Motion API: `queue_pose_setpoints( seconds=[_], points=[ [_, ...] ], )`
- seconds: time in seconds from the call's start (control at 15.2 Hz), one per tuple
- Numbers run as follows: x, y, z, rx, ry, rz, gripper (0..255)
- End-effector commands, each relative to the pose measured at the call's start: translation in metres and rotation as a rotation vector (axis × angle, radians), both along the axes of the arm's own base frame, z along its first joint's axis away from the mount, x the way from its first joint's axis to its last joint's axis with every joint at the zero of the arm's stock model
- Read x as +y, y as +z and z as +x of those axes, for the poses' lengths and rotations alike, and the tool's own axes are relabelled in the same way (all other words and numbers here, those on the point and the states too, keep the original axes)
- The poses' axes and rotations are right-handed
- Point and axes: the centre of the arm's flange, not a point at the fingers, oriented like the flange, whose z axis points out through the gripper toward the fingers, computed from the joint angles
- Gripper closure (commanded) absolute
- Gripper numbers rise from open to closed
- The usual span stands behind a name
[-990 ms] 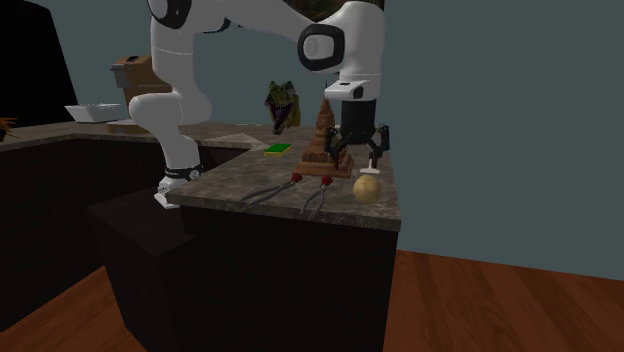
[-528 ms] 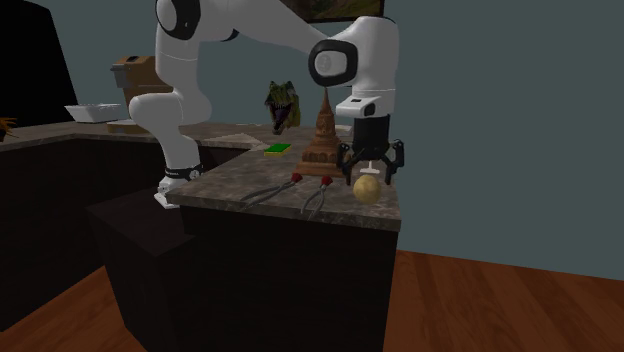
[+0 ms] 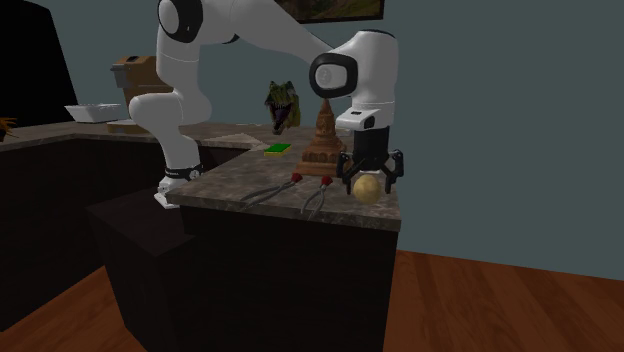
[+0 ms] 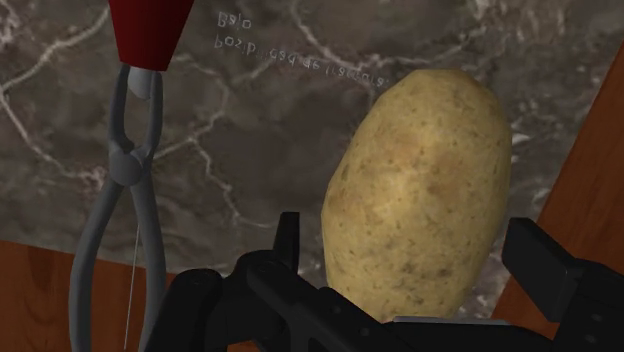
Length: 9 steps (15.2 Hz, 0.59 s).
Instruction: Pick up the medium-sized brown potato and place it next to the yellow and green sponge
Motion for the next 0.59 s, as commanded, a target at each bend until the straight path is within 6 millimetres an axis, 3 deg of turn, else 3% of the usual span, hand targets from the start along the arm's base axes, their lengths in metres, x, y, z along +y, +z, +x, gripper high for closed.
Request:
queue_pose_setpoints(
  seconds=[0.0, 0.13, 0.2, 0.53],
  points=[
    [0.0001, -0.0002, 0.0000, 0.000, 0.000, 0.000, 0],
    [0.0000, -0.0001, 0.0000, 0.000, 0.000, 0.000, 0],
    [0.0000, -0.0001, 0.0000, 0.000, 0.000, 0.000, 255],
    [0.0001, -0.0001, 0.0000, 0.000, 0.000, 0.000, 255]
  ],
)
